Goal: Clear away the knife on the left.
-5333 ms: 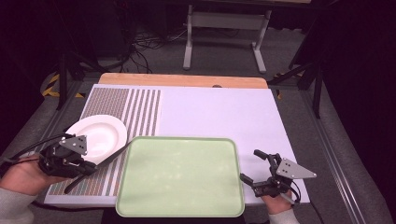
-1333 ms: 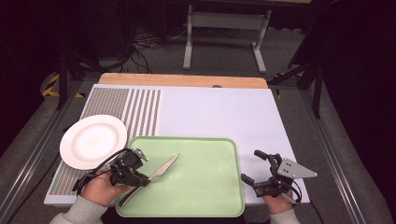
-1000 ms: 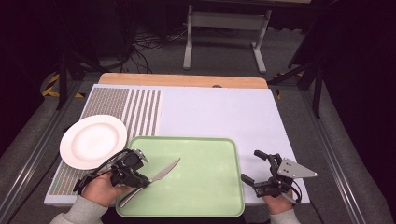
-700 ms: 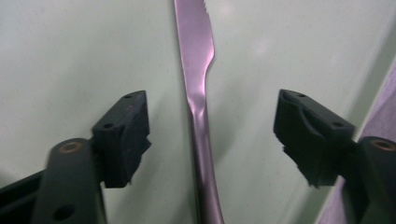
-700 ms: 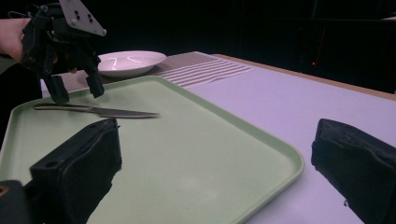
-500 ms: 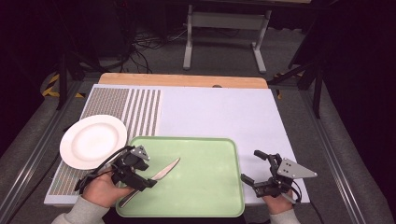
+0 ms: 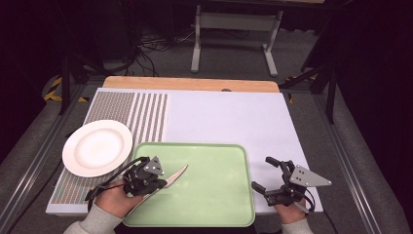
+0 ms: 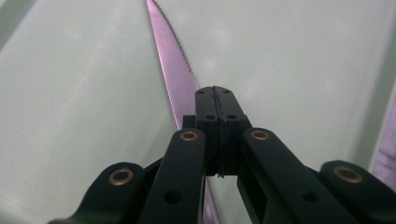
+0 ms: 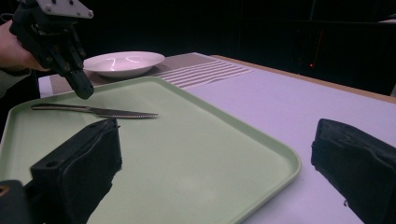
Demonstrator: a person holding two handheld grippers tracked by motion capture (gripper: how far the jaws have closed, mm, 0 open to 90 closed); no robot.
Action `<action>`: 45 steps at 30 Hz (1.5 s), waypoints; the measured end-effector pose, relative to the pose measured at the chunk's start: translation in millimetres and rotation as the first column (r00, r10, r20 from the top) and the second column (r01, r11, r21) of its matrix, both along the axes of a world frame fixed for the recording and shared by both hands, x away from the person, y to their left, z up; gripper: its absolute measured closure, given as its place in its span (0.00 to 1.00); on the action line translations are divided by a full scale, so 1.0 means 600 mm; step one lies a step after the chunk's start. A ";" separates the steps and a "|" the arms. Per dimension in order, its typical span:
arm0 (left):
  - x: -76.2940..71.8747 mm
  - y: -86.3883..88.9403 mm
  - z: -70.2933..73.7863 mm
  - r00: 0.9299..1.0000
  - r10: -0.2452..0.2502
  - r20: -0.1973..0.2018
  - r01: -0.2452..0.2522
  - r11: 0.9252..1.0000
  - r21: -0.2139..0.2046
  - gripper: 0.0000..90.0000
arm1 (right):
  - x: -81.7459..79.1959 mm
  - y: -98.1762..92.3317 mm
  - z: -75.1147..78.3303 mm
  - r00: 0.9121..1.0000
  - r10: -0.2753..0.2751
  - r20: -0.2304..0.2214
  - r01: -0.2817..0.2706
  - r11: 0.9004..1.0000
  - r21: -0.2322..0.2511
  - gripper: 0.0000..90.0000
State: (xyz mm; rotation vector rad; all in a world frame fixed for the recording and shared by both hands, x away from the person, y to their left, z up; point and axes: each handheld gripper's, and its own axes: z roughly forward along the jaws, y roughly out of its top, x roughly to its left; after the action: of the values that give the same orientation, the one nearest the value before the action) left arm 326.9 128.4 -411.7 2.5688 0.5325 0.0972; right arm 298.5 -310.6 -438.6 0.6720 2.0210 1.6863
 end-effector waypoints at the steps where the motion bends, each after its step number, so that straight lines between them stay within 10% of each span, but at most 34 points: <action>1: -0.001 -0.002 -0.001 1.000 -0.010 -0.007 0.010 1.000 0.012 1.00 | 0.000 0.000 0.000 1.000 -0.001 -0.001 0.001 1.000 0.002 0.02; 19: -0.010 -0.026 -0.028 0.994 -0.105 0.009 0.102 0.978 0.184 1.00 | 0.001 0.001 0.000 1.000 0.002 -0.002 -0.002 1.000 0.011 0.02; 45: 0.014 0.013 -0.030 1.000 -0.001 0.026 -0.004 0.983 0.185 1.00 | 0.002 0.002 -0.001 1.000 0.000 -0.004 0.000 1.000 0.007 0.02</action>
State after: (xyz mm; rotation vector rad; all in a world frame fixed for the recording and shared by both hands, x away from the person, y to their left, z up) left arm 335.4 136.0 -429.5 2.7437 0.5383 0.1884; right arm 299.7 -309.5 -439.2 0.6783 2.0191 1.6943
